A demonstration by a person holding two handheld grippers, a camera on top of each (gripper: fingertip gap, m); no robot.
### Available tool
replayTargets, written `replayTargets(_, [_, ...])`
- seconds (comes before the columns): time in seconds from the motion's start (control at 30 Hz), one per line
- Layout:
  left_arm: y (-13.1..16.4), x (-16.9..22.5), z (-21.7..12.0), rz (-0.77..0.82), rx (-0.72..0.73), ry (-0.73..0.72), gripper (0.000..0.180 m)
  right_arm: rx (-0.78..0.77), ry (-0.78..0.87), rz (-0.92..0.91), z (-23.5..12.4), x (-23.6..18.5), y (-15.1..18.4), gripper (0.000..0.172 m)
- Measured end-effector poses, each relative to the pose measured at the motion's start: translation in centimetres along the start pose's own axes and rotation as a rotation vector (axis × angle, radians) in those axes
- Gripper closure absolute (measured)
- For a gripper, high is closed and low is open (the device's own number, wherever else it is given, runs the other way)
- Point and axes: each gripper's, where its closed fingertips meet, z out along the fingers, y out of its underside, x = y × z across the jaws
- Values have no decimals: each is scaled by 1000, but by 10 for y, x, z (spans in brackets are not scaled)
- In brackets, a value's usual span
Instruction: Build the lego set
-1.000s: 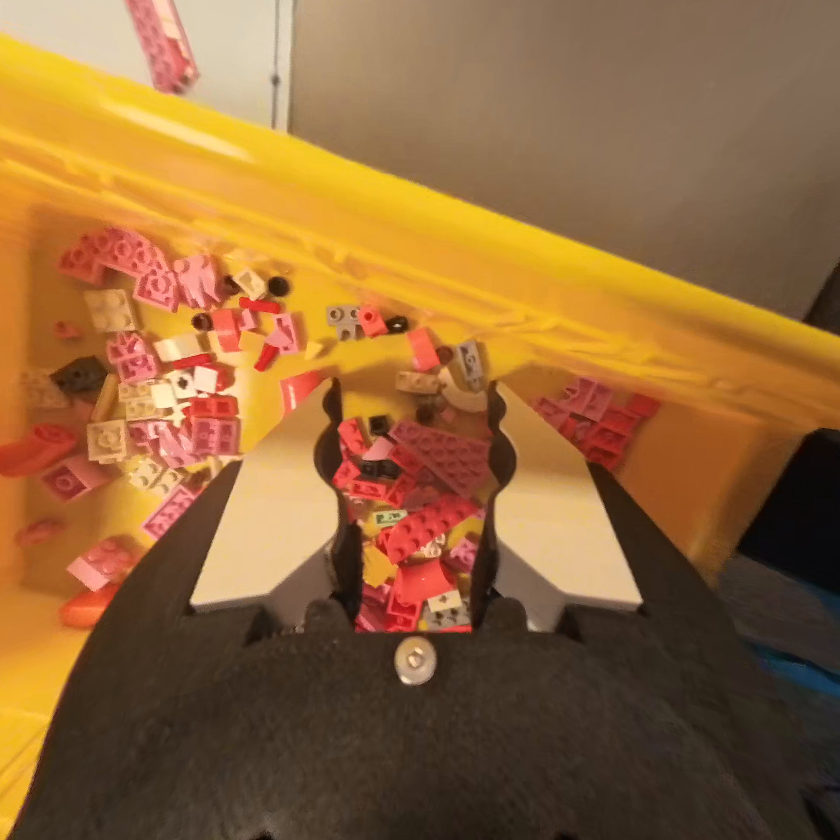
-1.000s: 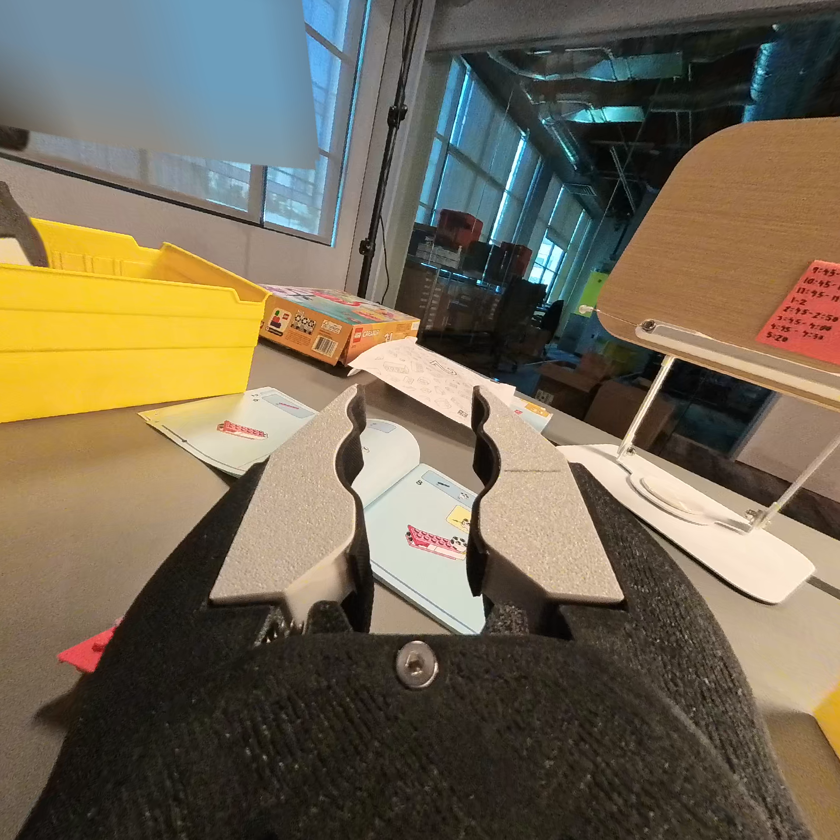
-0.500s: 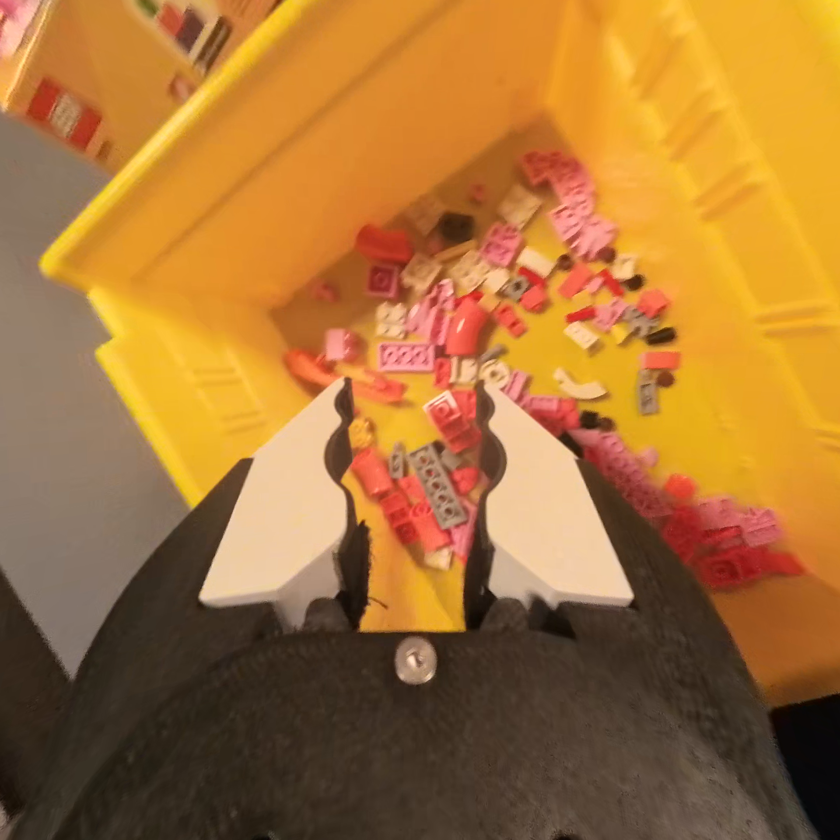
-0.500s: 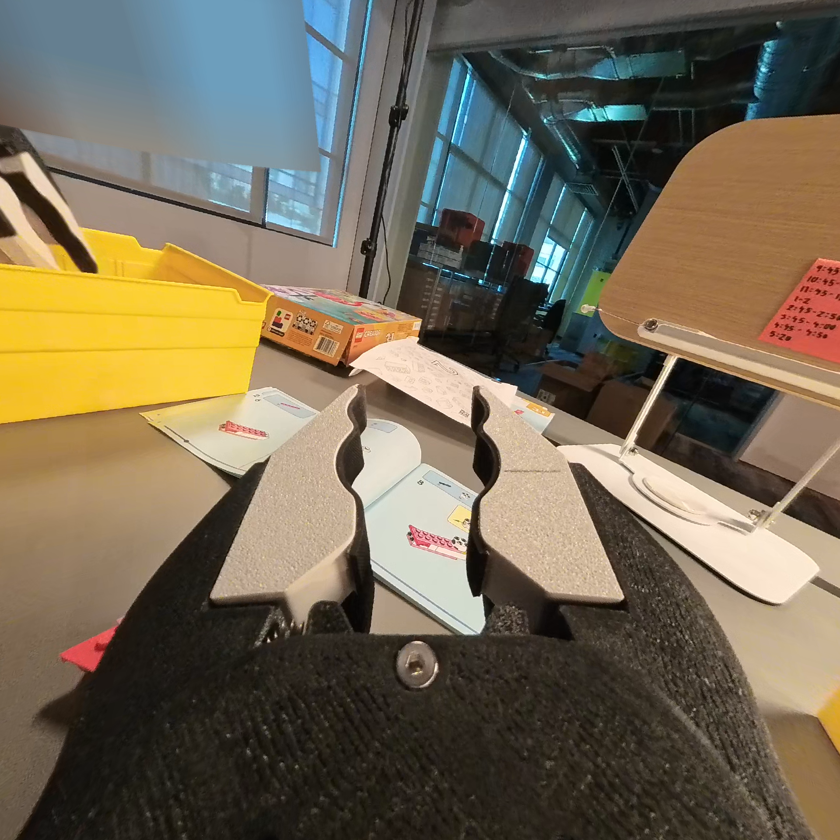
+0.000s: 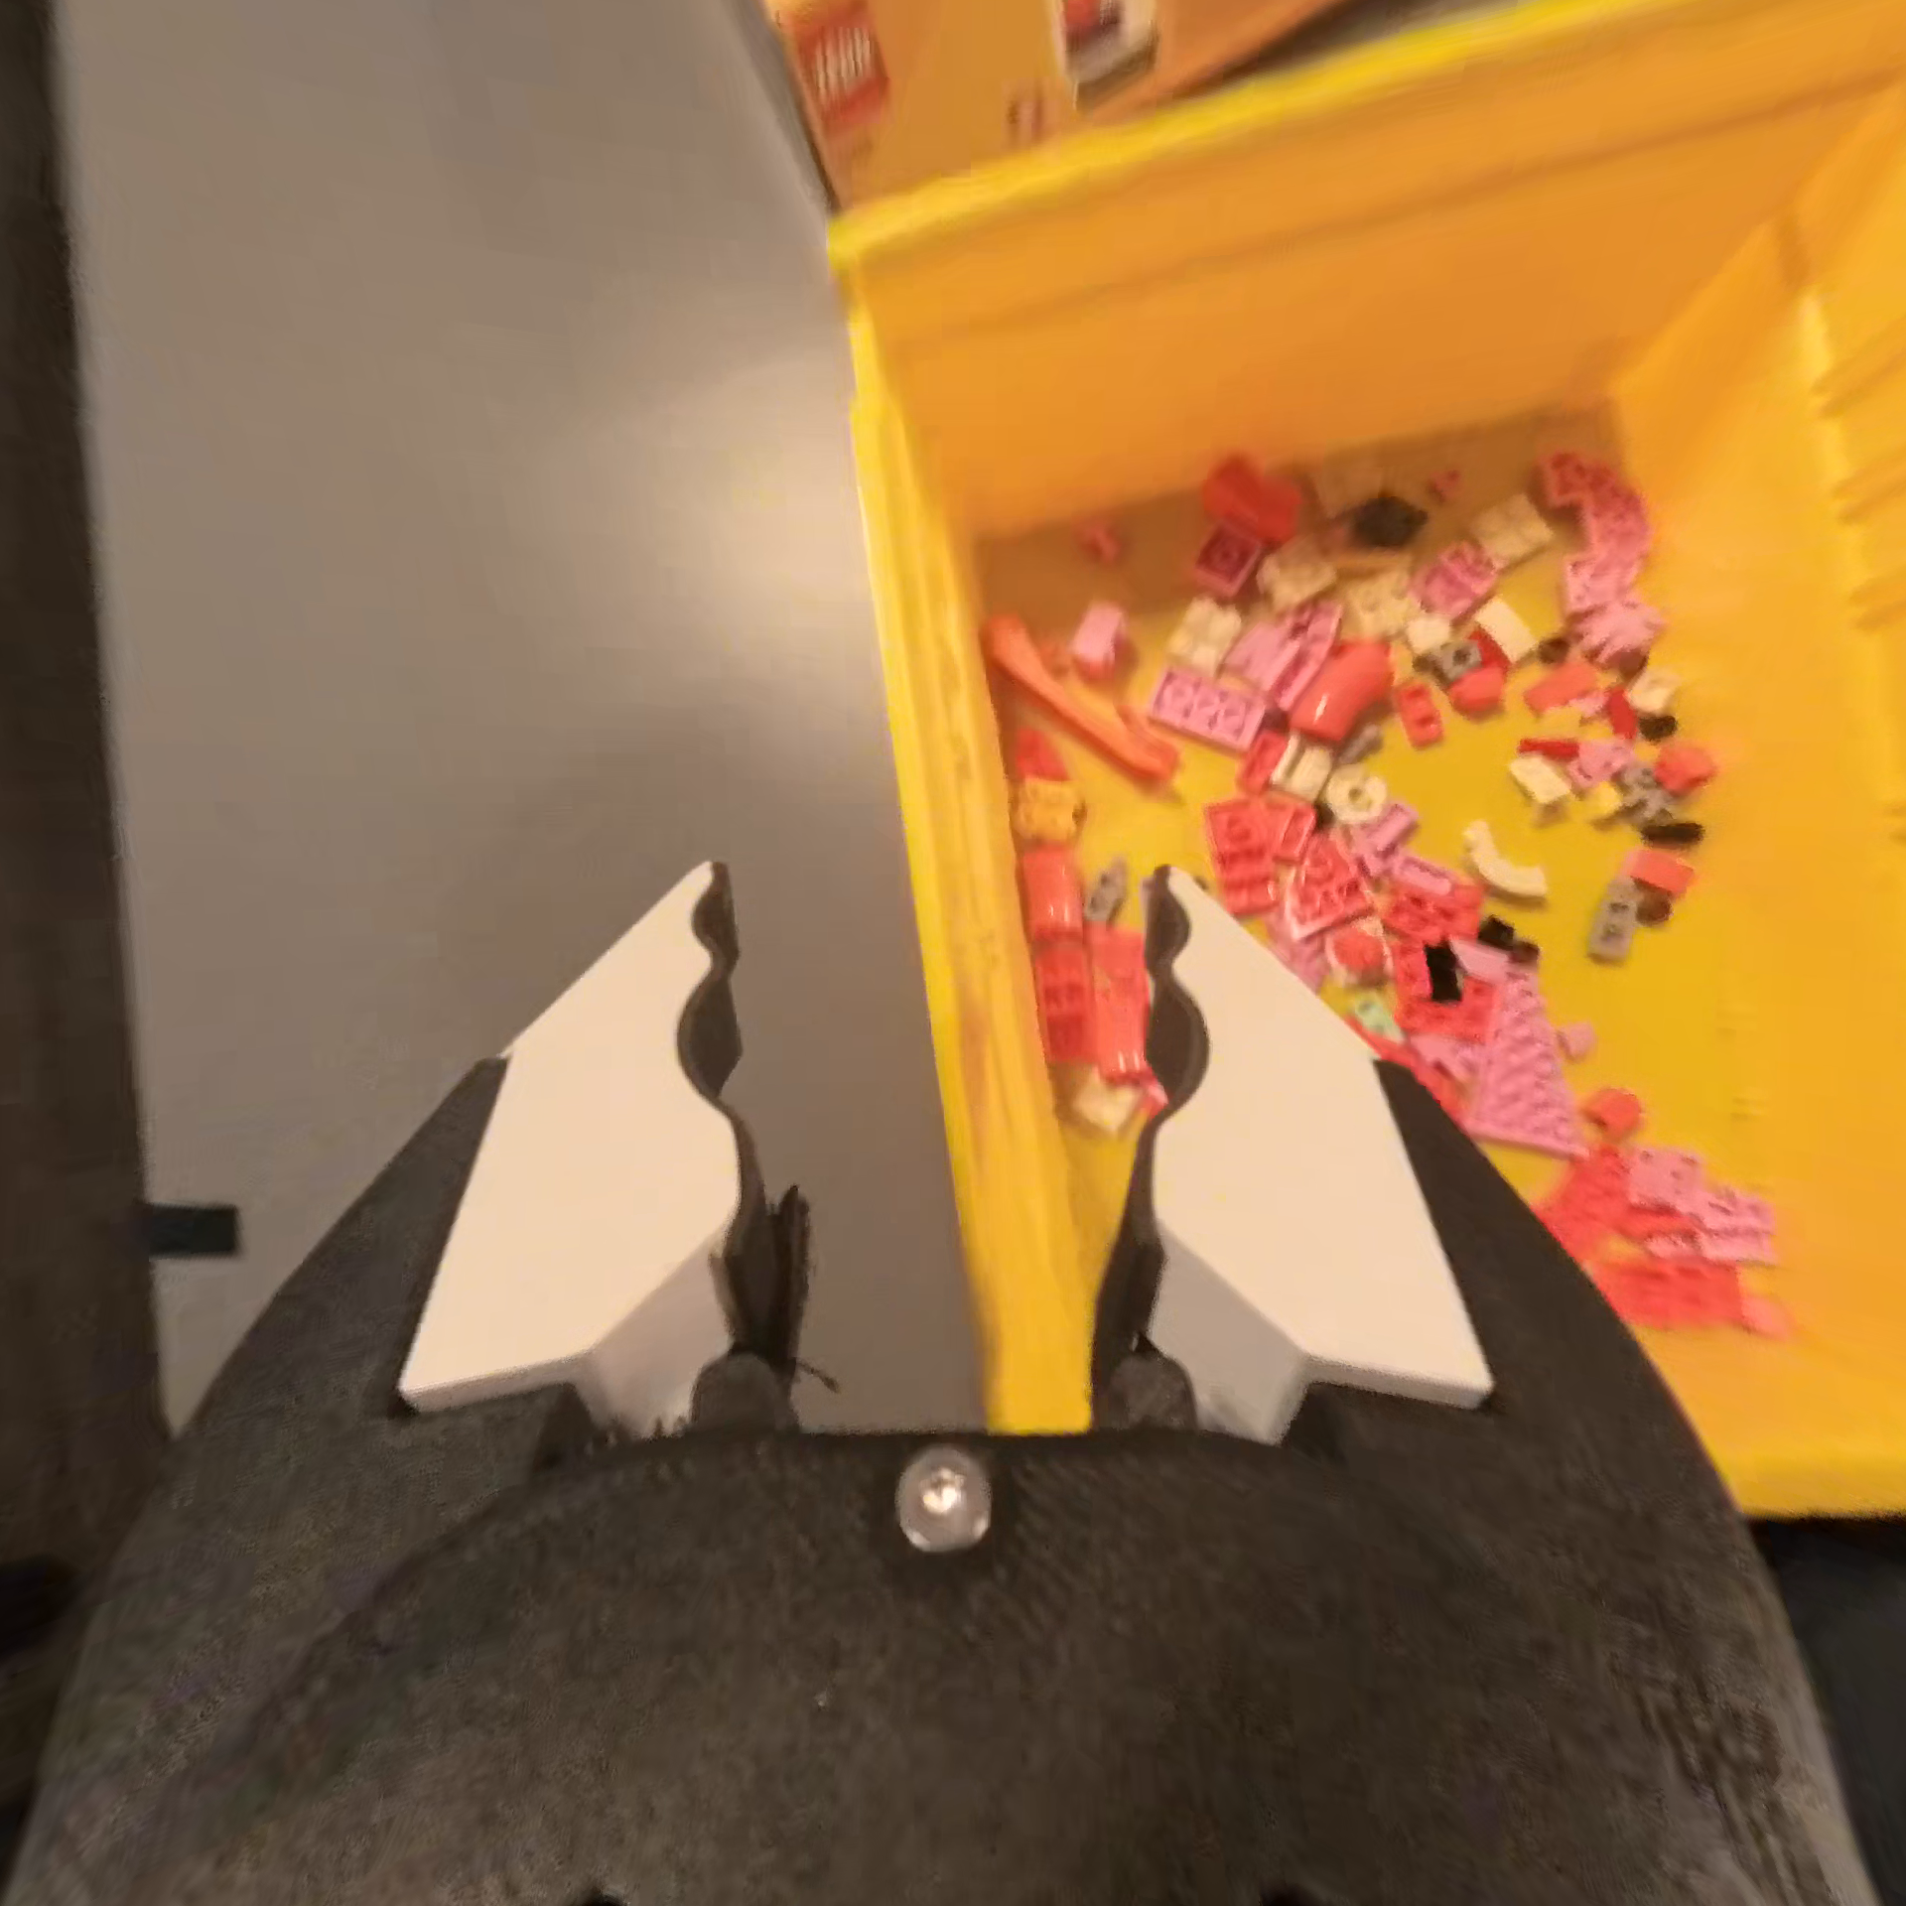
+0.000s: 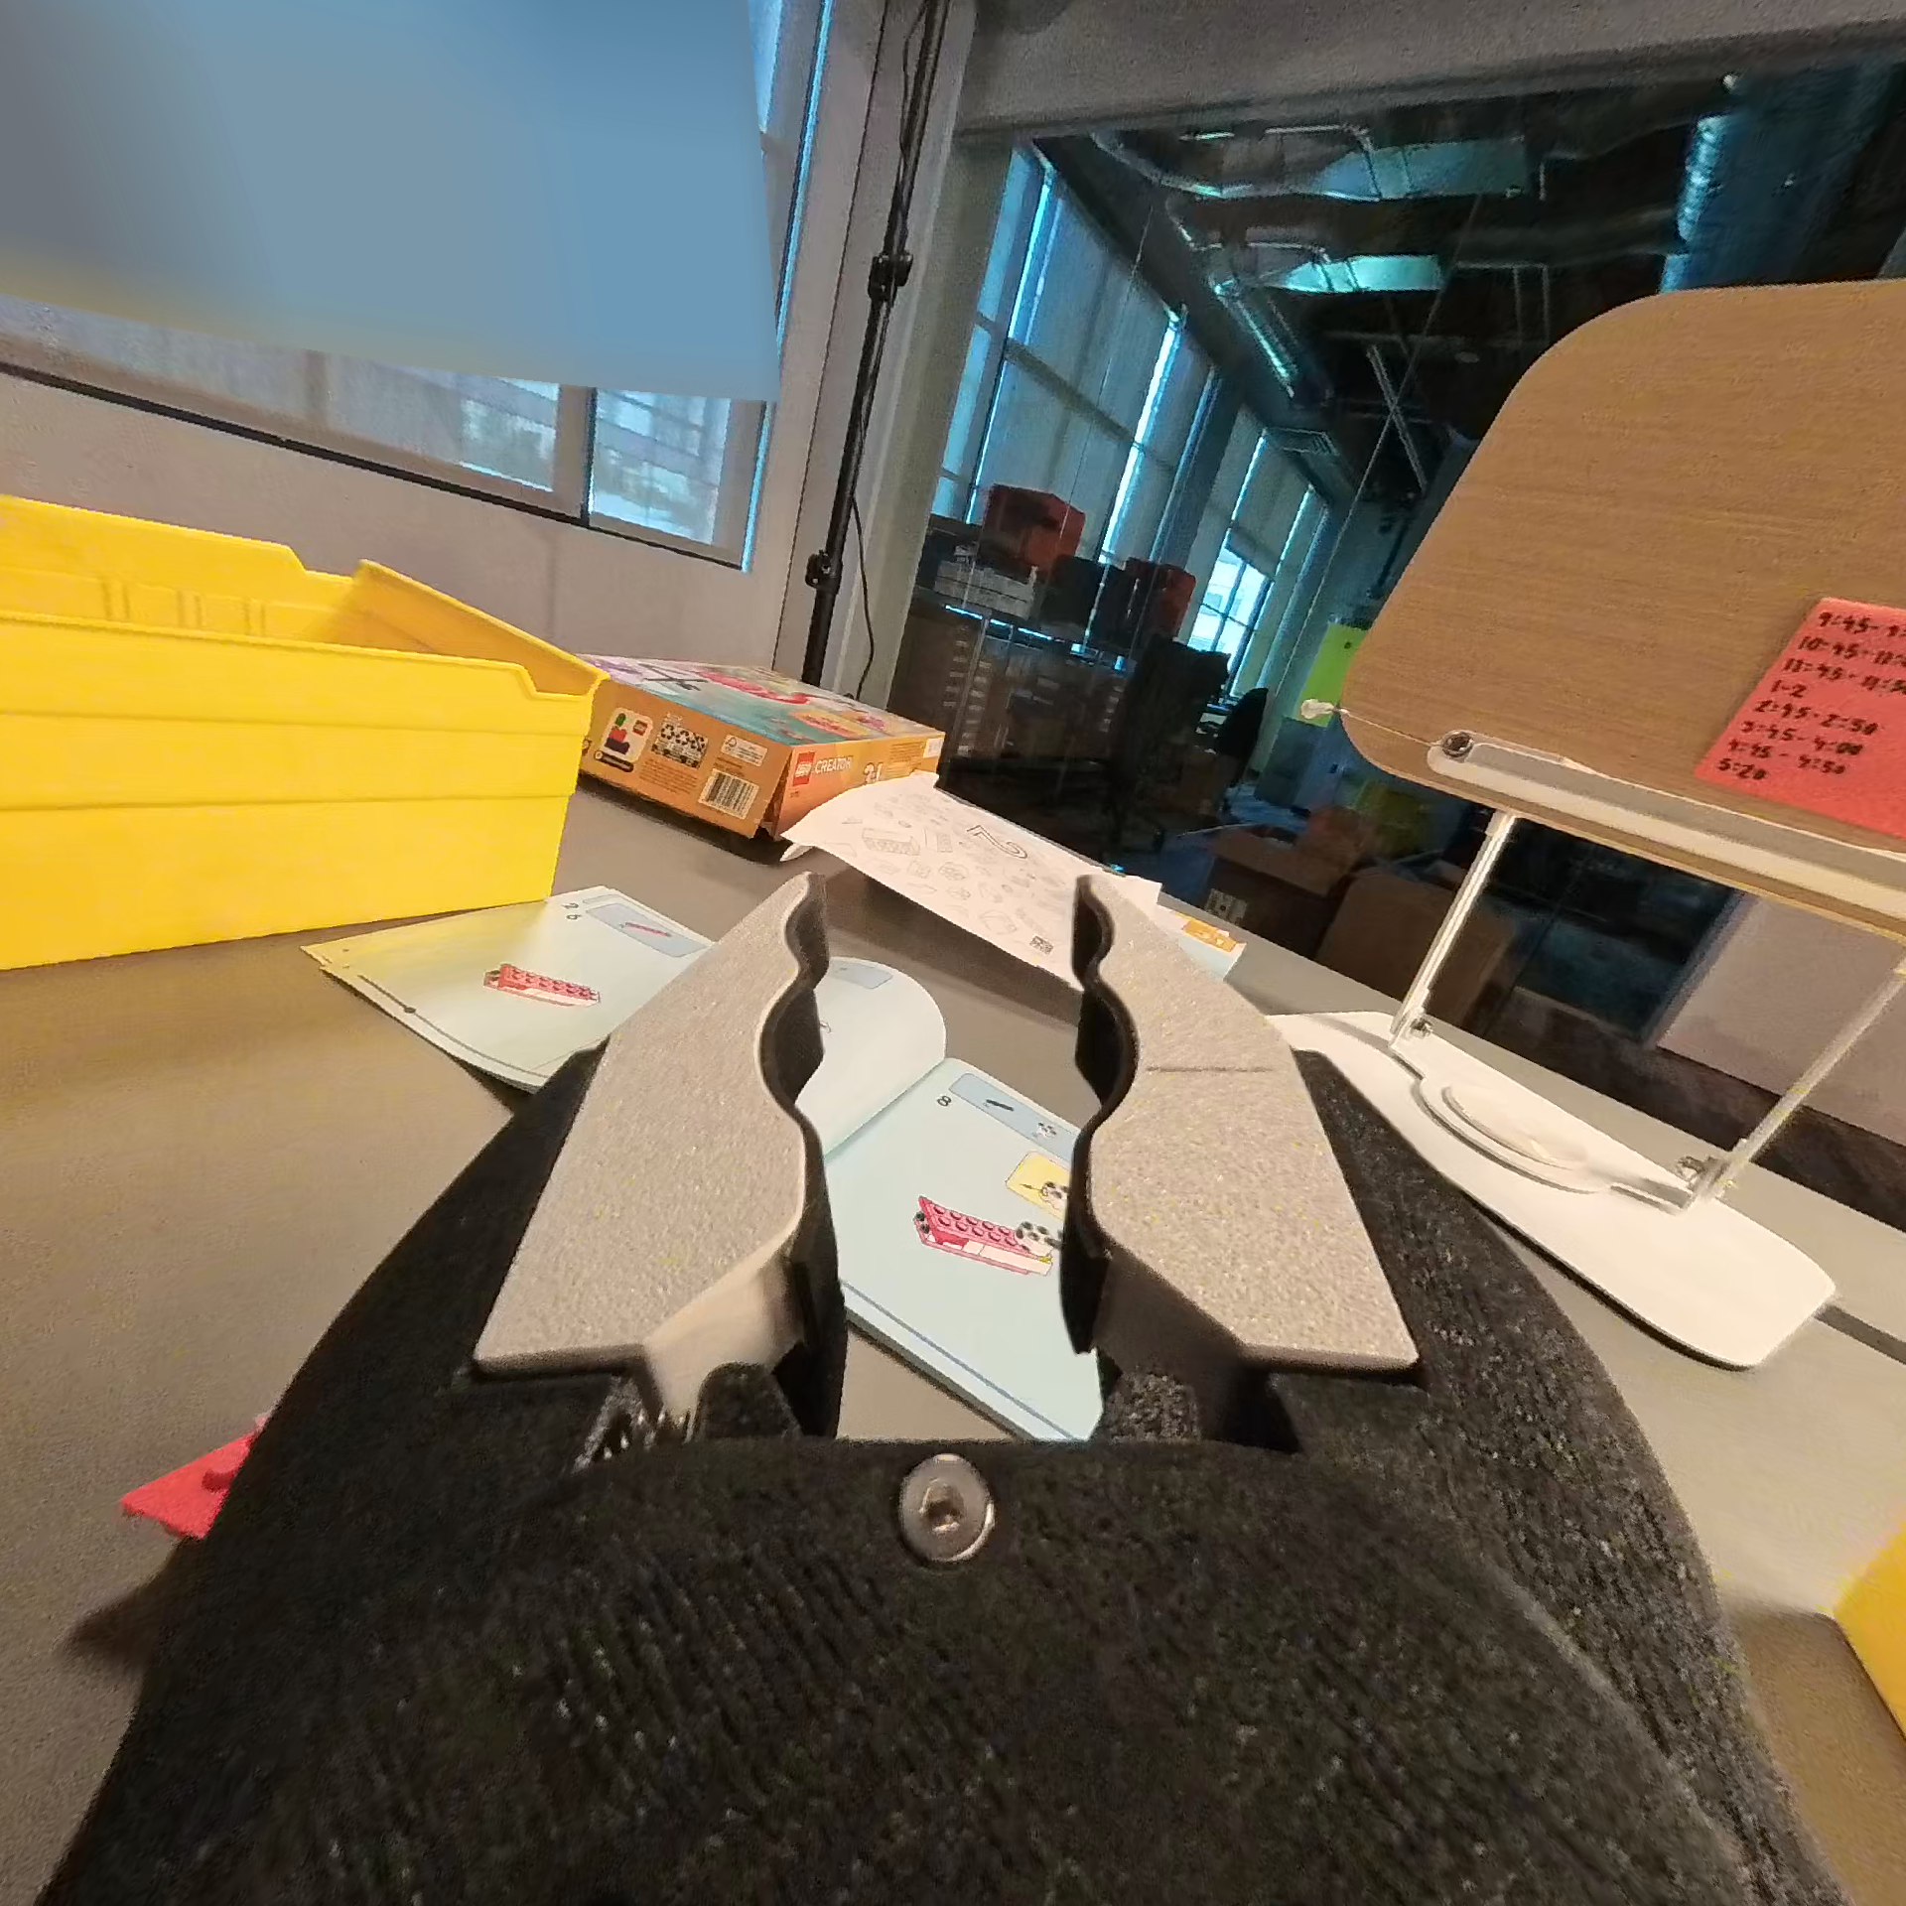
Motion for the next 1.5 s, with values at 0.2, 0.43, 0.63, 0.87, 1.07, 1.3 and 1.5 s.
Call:
replayTargets(0.2, [44, 2, 31, -37, -232, 80, 145, -4, -7, 2, 0, -1, 0, 126])
replayTargets(0.43, [42, 15, 37, -34, -197, 140, 177, 4, -1, 2, 0, 0, -1, 125])
replayTargets(0.63, [27, 17, 16, 8, -86, 81, 177, -5, -4, 3, 1, -1, 0, 124])
replayTargets(0.87, [7, 25, -12, 64, 42, 27, 177, -8, -8, 5, 2, -1, 1, 124])
replayTargets(1.07, [-2, 33, -32, 82, 112, 4, 178, -7, -10, 7, 2, -2, 1, 124])
replayTargets(1.3, [-4, 35, -39, 93, 129, -16, 178, -6, -15, 10, 2, -2, 1, 125])
replayTargets(1.5, [-5, 37, -42, 100, 139, -25, 178, -6, -17, 10, 3, -3, 1, 125])
